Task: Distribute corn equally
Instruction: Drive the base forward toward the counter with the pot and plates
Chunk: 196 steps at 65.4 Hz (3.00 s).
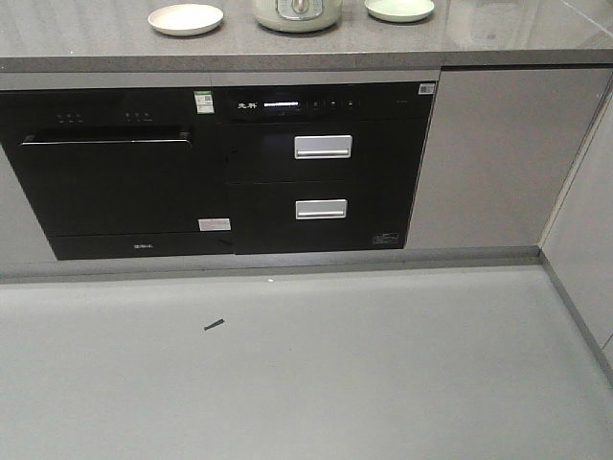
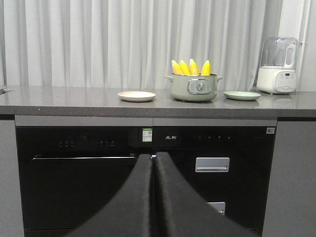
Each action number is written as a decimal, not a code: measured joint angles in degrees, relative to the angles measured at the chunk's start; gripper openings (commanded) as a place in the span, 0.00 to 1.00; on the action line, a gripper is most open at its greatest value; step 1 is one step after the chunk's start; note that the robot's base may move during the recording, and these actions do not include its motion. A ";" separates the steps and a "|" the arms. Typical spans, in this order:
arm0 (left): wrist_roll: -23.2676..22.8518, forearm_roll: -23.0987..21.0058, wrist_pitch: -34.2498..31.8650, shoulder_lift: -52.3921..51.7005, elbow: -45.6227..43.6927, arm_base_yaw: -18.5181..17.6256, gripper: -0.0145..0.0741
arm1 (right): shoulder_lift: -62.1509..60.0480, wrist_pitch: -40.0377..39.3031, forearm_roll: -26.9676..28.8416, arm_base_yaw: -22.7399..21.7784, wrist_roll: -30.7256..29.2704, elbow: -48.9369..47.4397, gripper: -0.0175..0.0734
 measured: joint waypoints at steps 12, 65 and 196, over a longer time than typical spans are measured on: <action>0.00 0.00 0.00 0.00 0.00 0.00 0.16 | 0.00 0.00 0.00 0.00 0.00 0.00 0.18; 0.00 0.00 0.00 0.00 0.00 0.00 0.16 | 0.00 0.00 0.00 0.00 0.00 0.00 0.18; 0.00 0.00 0.00 0.00 0.00 0.00 0.16 | 0.00 0.00 0.00 0.00 0.00 0.00 0.18</action>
